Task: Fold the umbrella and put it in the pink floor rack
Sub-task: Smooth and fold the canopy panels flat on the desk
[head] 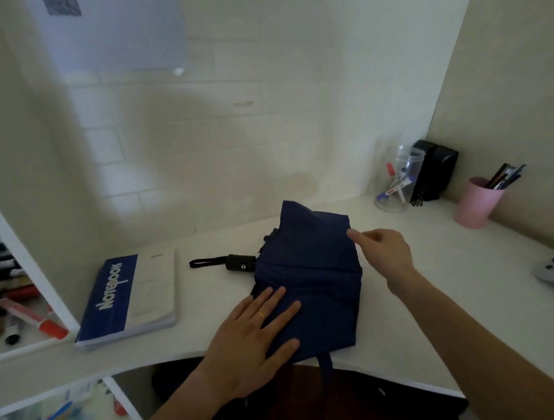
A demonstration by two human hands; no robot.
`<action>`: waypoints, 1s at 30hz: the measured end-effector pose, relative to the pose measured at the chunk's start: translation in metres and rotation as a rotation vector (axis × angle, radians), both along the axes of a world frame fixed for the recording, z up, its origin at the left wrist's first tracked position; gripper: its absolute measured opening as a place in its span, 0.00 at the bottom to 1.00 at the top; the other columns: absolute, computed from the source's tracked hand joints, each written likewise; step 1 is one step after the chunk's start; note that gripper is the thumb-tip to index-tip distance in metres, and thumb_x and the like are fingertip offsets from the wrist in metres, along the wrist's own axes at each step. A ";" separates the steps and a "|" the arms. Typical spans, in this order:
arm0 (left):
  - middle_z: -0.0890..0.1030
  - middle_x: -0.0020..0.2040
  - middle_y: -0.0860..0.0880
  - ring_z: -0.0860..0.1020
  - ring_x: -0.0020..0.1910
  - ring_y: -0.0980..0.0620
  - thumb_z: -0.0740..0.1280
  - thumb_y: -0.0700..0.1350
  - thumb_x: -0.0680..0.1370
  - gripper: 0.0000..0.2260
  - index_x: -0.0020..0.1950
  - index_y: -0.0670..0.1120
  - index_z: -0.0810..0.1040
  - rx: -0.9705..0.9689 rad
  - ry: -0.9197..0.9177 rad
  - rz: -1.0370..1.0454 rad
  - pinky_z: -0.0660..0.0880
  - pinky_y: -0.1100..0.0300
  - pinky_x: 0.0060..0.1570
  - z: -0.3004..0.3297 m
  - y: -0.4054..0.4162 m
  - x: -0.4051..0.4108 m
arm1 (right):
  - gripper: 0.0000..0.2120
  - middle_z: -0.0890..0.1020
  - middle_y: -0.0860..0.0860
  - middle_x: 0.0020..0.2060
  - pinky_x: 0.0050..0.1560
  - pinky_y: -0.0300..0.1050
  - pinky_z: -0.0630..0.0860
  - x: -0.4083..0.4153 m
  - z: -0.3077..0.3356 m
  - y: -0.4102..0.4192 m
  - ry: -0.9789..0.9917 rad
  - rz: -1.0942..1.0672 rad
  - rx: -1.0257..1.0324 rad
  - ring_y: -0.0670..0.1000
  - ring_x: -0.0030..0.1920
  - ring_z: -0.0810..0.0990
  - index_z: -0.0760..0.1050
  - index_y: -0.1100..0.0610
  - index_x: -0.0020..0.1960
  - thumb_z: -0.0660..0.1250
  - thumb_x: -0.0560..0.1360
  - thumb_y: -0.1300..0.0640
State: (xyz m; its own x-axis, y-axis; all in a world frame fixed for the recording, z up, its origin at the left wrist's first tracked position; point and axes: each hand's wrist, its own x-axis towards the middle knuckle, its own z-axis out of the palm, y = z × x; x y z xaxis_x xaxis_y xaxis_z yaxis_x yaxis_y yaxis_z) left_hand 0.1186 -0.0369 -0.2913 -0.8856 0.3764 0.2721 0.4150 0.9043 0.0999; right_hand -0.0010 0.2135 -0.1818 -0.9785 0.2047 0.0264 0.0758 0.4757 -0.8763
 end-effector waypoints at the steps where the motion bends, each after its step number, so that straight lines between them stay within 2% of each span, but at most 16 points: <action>1: 0.44 0.83 0.55 0.41 0.82 0.57 0.43 0.69 0.82 0.27 0.81 0.65 0.45 -0.001 0.002 0.002 0.43 0.53 0.78 0.000 0.000 0.000 | 0.23 0.84 0.57 0.50 0.43 0.46 0.71 -0.012 0.008 -0.003 -0.141 0.006 -0.153 0.51 0.44 0.79 0.81 0.64 0.56 0.73 0.73 0.45; 3: 0.43 0.83 0.56 0.40 0.81 0.57 0.43 0.69 0.82 0.27 0.81 0.66 0.44 0.005 -0.004 0.004 0.43 0.53 0.78 -0.001 0.000 0.001 | 0.19 0.82 0.56 0.50 0.41 0.45 0.69 -0.024 0.019 -0.008 -0.314 0.066 -0.370 0.50 0.41 0.76 0.79 0.65 0.57 0.75 0.73 0.53; 4: 0.43 0.83 0.56 0.40 0.81 0.58 0.43 0.70 0.82 0.27 0.81 0.66 0.44 0.008 -0.004 0.007 0.43 0.53 0.78 -0.002 0.000 0.001 | 0.16 0.81 0.54 0.50 0.44 0.44 0.69 -0.029 0.021 -0.011 -0.336 0.085 -0.429 0.49 0.41 0.76 0.78 0.64 0.55 0.76 0.73 0.56; 6: 0.44 0.83 0.56 0.43 0.82 0.57 0.44 0.70 0.82 0.27 0.81 0.66 0.46 0.019 0.004 0.010 0.43 0.54 0.78 -0.004 0.000 -0.001 | 0.14 0.82 0.53 0.52 0.49 0.47 0.68 -0.035 0.023 -0.011 -0.298 0.089 -0.459 0.51 0.45 0.78 0.79 0.62 0.51 0.78 0.70 0.58; 9: 0.47 0.83 0.55 0.45 0.82 0.55 0.45 0.69 0.82 0.27 0.81 0.65 0.48 0.022 0.022 0.008 0.43 0.54 0.77 -0.004 0.000 -0.001 | 0.14 0.86 0.59 0.54 0.44 0.47 0.69 -0.020 0.034 -0.005 -0.190 0.205 -0.451 0.54 0.47 0.78 0.84 0.61 0.51 0.79 0.66 0.59; 12: 0.49 0.83 0.54 0.46 0.82 0.54 0.45 0.69 0.83 0.27 0.82 0.64 0.50 0.035 0.036 0.008 0.46 0.53 0.78 -0.003 -0.001 0.000 | 0.13 0.87 0.53 0.43 0.41 0.45 0.67 0.020 0.036 0.007 -0.146 0.349 -0.431 0.48 0.37 0.76 0.84 0.60 0.52 0.77 0.68 0.61; 15: 0.50 0.83 0.53 0.48 0.82 0.53 0.46 0.68 0.83 0.28 0.82 0.62 0.51 0.026 0.030 0.001 0.49 0.51 0.80 -0.003 -0.001 0.000 | 0.10 0.82 0.51 0.35 0.37 0.43 0.65 0.061 0.016 0.011 -0.131 0.394 -0.409 0.46 0.31 0.73 0.84 0.60 0.51 0.76 0.70 0.63; 17: 0.54 0.83 0.51 0.52 0.82 0.51 0.46 0.67 0.83 0.28 0.82 0.61 0.54 0.015 0.037 -0.004 0.53 0.49 0.80 -0.003 -0.001 0.001 | 0.08 0.82 0.53 0.36 0.37 0.45 0.69 0.081 -0.007 0.010 -0.153 0.370 -0.439 0.48 0.33 0.77 0.83 0.62 0.50 0.75 0.72 0.64; 19: 0.62 0.81 0.49 0.60 0.80 0.48 0.48 0.66 0.84 0.27 0.82 0.59 0.58 0.010 0.055 -0.008 0.57 0.48 0.78 -0.002 -0.001 0.001 | 0.09 0.86 0.58 0.43 0.48 0.51 0.78 0.094 -0.028 0.008 -0.176 0.333 -0.501 0.55 0.41 0.85 0.81 0.66 0.53 0.73 0.74 0.64; 21: 0.68 0.79 0.49 0.64 0.78 0.47 0.50 0.66 0.84 0.27 0.81 0.57 0.61 0.015 0.072 -0.019 0.59 0.49 0.78 0.001 -0.001 0.002 | 0.11 0.86 0.61 0.51 0.59 0.57 0.79 0.100 -0.045 0.006 -0.215 0.316 -0.583 0.60 0.51 0.86 0.79 0.68 0.57 0.70 0.77 0.64; 22: 0.69 0.78 0.50 0.65 0.77 0.48 0.52 0.65 0.83 0.27 0.80 0.57 0.63 0.046 0.064 -0.029 0.59 0.50 0.78 0.004 -0.001 0.003 | 0.11 0.86 0.62 0.52 0.60 0.57 0.79 0.101 -0.051 0.006 -0.224 0.309 -0.618 0.60 0.53 0.86 0.78 0.69 0.58 0.68 0.78 0.65; 24: 0.72 0.75 0.53 0.69 0.73 0.52 0.59 0.65 0.81 0.27 0.78 0.58 0.65 0.228 -0.022 -0.032 0.65 0.58 0.73 0.012 -0.002 0.005 | 0.10 0.85 0.63 0.53 0.59 0.56 0.79 0.102 -0.057 0.008 -0.217 0.301 -0.655 0.60 0.53 0.86 0.77 0.69 0.58 0.66 0.79 0.67; 26: 0.77 0.67 0.57 0.75 0.64 0.58 0.68 0.64 0.77 0.27 0.73 0.57 0.69 0.513 -0.096 0.045 0.69 0.71 0.60 0.022 -0.001 0.008 | 0.09 0.85 0.64 0.53 0.56 0.54 0.80 0.100 -0.060 0.011 -0.198 0.310 -0.662 0.60 0.53 0.86 0.76 0.70 0.57 0.65 0.79 0.68; 27: 0.78 0.64 0.58 0.76 0.61 0.61 0.72 0.62 0.75 0.27 0.70 0.56 0.70 0.660 -0.072 0.111 0.70 0.74 0.56 0.026 0.000 0.009 | 0.08 0.85 0.64 0.53 0.55 0.52 0.81 0.099 -0.061 0.012 -0.190 0.321 -0.658 0.61 0.53 0.86 0.76 0.70 0.57 0.65 0.78 0.69; 28: 0.78 0.62 0.59 0.77 0.59 0.64 0.74 0.62 0.73 0.26 0.67 0.56 0.71 0.801 -0.034 0.178 0.71 0.73 0.55 0.028 0.002 0.011 | 0.08 0.85 0.64 0.52 0.53 0.50 0.82 0.099 -0.062 0.013 -0.189 0.327 -0.653 0.60 0.53 0.86 0.76 0.69 0.57 0.66 0.78 0.69; 30: 0.76 0.60 0.59 0.77 0.56 0.62 0.75 0.65 0.69 0.27 0.63 0.57 0.73 1.021 -0.013 0.259 0.75 0.67 0.53 0.036 0.007 0.013 | 0.10 0.86 0.62 0.52 0.52 0.48 0.83 0.101 -0.063 0.012 -0.180 0.344 -0.635 0.60 0.52 0.86 0.77 0.67 0.57 0.68 0.76 0.69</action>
